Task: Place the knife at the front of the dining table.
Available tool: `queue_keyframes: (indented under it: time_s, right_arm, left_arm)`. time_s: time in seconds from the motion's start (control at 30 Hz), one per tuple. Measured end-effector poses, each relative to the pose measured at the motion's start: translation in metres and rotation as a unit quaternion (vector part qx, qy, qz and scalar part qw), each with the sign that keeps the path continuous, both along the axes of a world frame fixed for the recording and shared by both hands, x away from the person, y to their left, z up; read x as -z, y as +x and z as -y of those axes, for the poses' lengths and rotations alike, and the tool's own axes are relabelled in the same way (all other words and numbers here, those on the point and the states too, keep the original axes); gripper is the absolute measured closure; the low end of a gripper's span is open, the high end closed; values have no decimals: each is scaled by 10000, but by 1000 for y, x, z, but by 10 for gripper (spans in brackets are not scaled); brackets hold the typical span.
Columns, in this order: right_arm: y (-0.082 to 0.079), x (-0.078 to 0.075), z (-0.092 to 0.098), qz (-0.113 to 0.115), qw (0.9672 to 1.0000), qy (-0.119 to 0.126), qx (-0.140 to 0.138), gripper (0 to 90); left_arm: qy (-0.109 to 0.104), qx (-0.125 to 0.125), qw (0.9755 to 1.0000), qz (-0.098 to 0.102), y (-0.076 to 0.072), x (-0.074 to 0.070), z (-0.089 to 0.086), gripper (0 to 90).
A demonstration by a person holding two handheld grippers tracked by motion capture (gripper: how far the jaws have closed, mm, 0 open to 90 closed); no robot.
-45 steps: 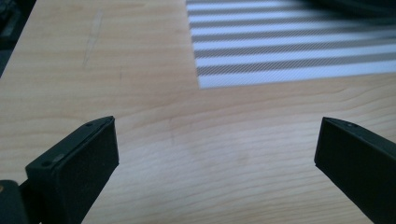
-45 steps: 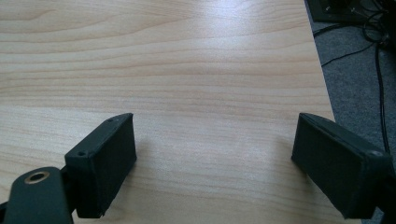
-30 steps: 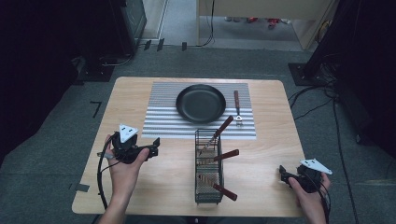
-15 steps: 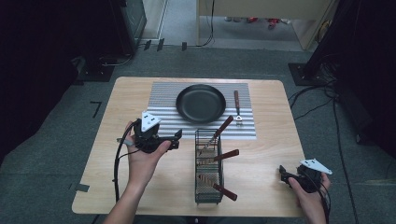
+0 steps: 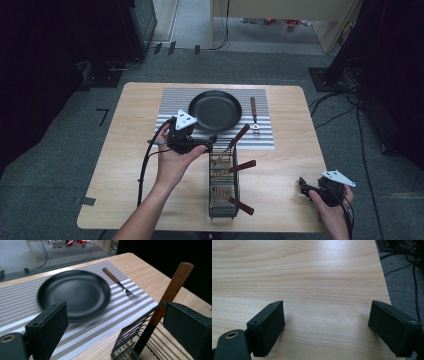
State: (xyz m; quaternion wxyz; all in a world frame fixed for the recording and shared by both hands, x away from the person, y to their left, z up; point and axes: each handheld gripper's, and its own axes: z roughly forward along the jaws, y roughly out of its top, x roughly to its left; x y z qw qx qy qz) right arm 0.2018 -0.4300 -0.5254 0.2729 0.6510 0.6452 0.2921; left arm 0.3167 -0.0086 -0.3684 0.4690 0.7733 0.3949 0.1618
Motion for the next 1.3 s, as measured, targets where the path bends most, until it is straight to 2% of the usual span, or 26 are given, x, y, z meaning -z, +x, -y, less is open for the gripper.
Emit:
queue_keyframes:
  time_s: [0.17,0.23,0.27,0.3,0.37,0.4,0.47,0.5,0.57,0.6,0.73,0.83,0.9,0.97,1.0,1.13,1.3]
  right_arm:
    - [0,0,0,1,10000,1,-9,130]
    - [1,0,0,6,10000,1,-10,130]
    - [1,0,0,6,10000,3,-9,130]
    - [1,0,0,6,10000,3,-9,130]
    - [1,0,0,7,10000,4,-10,130]
    - [1,0,0,7,10000,3,-10,130]
    - [1,0,0,6,10000,3,-10,130]
    - [1,0,0,6,10000,3,-10,130]
    - [1,0,0,6,10000,4,-9,130]
    - [1,0,0,5,10000,5,-10,130]
    - [1,0,0,6,10000,6,-10,130]
    - [1,0,0,7,10000,3,-12,131]
    - [1,0,0,8,10000,10,-9,130]
    - [1,0,0,6,10000,12,-7,130]
    - [1,0,0,6,10000,13,-8,130]
    - [1,0,0,7,10000,18,-7,130]
    - [1,0,1,6,10000,20,-18,130]
  left_arm:
    - [-77,294,9995,-116,6,-1,13,99]
    - [-74,423,9990,-149,8,-1,18,159]
    - [-73,696,9974,-156,9,-1,22,203]
    - [-73,696,9974,-156,9,-1,22,245]
    - [-44,920,9957,-133,8,-1,28,267]
    - [-26,1013,9948,-117,8,0,31,340]
    - [1,1182,9929,-97,9,0,36,360]
    - [-9,1268,9919,-98,9,0,39,423]
    - [-57,1500,9885,-179,12,-1,44,449]
    - [-152,1736,9843,-279,16,-2,49,494]
    - [-69,1815,9831,-232,21,-4,56,544]
    - [-55,1876,9818,-305,27,-4,62,561]
    - [44,1940,9805,-312,29,-4,66,575]
    - [192,2044,9783,-275,31,-4,71,595]
    - [300,2124,9763,-271,32,-3,74,627]
    - [308,2182,9752,-223,32,0,76,733]
    - [347,2244,9738,-98,32,0,75,746]
